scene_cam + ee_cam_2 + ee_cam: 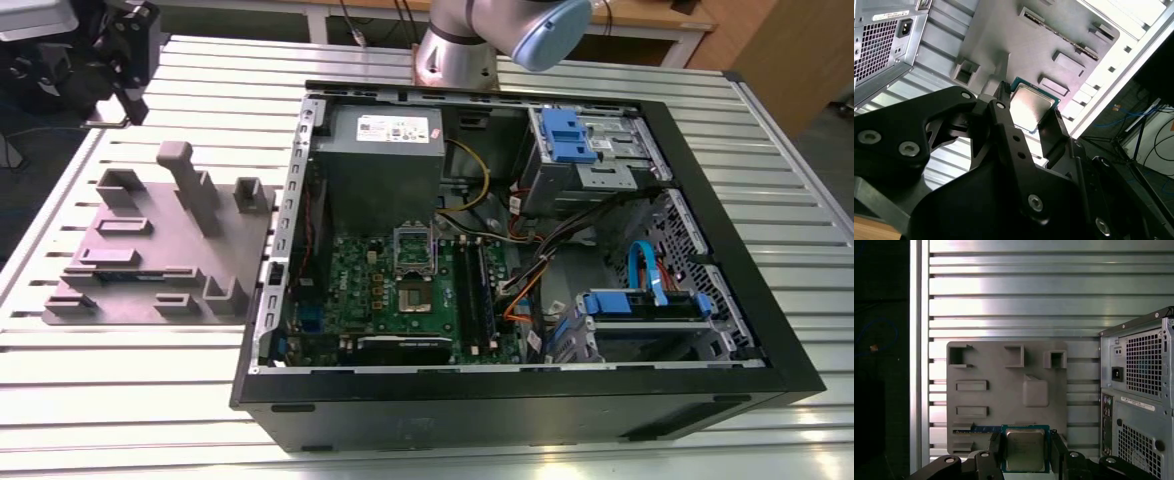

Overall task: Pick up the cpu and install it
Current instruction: 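Pick up the cpu and move it towards the insertion slot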

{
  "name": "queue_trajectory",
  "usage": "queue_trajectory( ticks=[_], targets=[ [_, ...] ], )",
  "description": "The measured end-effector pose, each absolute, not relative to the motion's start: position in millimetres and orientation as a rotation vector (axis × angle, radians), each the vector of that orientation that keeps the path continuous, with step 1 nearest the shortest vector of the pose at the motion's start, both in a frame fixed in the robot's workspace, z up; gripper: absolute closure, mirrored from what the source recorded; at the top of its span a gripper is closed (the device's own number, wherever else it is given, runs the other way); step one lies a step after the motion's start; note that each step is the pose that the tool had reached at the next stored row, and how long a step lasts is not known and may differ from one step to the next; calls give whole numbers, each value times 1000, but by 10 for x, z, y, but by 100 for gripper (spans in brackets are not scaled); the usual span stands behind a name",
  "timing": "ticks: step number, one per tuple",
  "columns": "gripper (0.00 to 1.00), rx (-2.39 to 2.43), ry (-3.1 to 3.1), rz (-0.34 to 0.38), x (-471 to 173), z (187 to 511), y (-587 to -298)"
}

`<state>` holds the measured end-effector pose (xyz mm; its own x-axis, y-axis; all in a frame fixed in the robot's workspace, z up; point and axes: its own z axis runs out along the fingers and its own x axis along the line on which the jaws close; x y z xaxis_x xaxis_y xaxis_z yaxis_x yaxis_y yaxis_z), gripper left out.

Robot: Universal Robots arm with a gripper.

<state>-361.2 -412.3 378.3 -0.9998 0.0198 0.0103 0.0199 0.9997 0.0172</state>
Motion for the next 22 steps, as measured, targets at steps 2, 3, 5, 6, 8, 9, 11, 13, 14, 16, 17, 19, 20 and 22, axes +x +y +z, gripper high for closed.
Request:
queue_trajectory(
  ticks=[2, 3, 5, 6, 8, 9, 11, 13, 14, 16, 17, 19, 20, 22],
  targets=[
    [53, -31, -3131, -27, -3605, 3783, -4123],
    [53, -31, -3131, -27, -3602, 3783, -4123],
    [53, -31, -3131, -27, -3597, 3782, -4124],
    [53, -31, -3131, -27, -3596, 3783, -4123],
    [53, -31, -3131, -27, -3594, 3783, -4123],
    [53, -31, -3131, -27, -3593, 3784, -4123],
    [53, -31, -3131, -27, -3591, 3783, -4123],
    [53, -31, -3131, -27, -3589, 3783, -4123],
    [53, -31, -3131, -27, -3587, 3783, -4124],
    [53, -31, -3131, -27, -3584, 3783, -4123],
    [53, -31, -3131, -27, -3556, 3783, -4123],
    [53, -31, -3131, -27, -3527, 3783, -4123],
    [53, -31, -3131, -27, -3526, 3783, -4123],
    [53, -31, -3131, -27, -3522, 3783, -4123]
  ],
)
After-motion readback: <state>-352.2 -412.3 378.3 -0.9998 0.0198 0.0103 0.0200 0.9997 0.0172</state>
